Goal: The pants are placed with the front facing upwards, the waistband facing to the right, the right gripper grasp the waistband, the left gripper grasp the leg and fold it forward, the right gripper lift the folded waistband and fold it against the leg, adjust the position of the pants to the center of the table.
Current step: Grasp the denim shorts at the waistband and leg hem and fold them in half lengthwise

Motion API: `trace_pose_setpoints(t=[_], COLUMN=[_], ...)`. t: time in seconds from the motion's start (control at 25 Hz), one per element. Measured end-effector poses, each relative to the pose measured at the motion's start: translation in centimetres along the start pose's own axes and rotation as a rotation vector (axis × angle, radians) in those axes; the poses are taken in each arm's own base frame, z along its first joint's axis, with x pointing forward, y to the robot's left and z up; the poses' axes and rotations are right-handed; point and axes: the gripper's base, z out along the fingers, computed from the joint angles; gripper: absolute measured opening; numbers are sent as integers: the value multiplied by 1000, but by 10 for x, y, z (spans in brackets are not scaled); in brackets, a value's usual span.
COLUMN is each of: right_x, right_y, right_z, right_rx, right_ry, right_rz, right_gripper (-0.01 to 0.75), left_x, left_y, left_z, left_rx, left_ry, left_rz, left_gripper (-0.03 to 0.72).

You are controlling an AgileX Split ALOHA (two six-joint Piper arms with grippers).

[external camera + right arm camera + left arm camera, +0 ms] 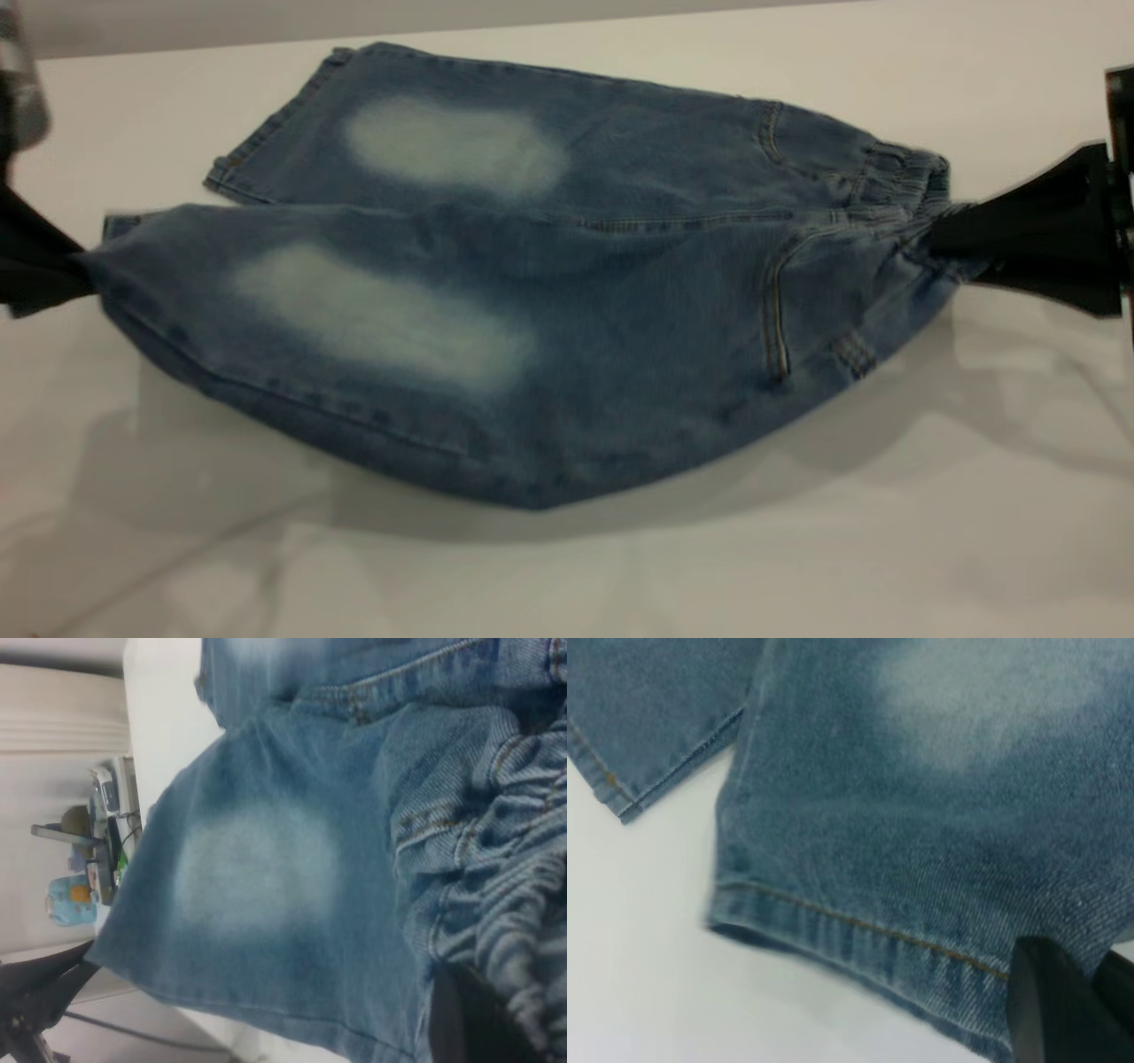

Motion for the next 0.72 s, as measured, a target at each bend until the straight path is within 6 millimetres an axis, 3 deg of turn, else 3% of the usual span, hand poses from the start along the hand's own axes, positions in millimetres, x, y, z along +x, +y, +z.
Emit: trace_pose_setpoints(t=[0.16, 0.36, 0.72], right_x=[21, 29, 21], right_y=[3, 11, 29], right_z=[-4, -7, -13], right_rx=[3, -56, -105], right_ry=[22, 27, -44], right_rz=[46, 56, -4], right_gripper=[46, 46, 46], left_x=[8, 12, 2], left_y=[-12, -7, 17], left_z=[-20, -45, -46], left_rx=[5, -148, -352], left_ry=[16, 9, -36], left_rz=[13, 36, 84], left_gripper=[44, 44, 44])
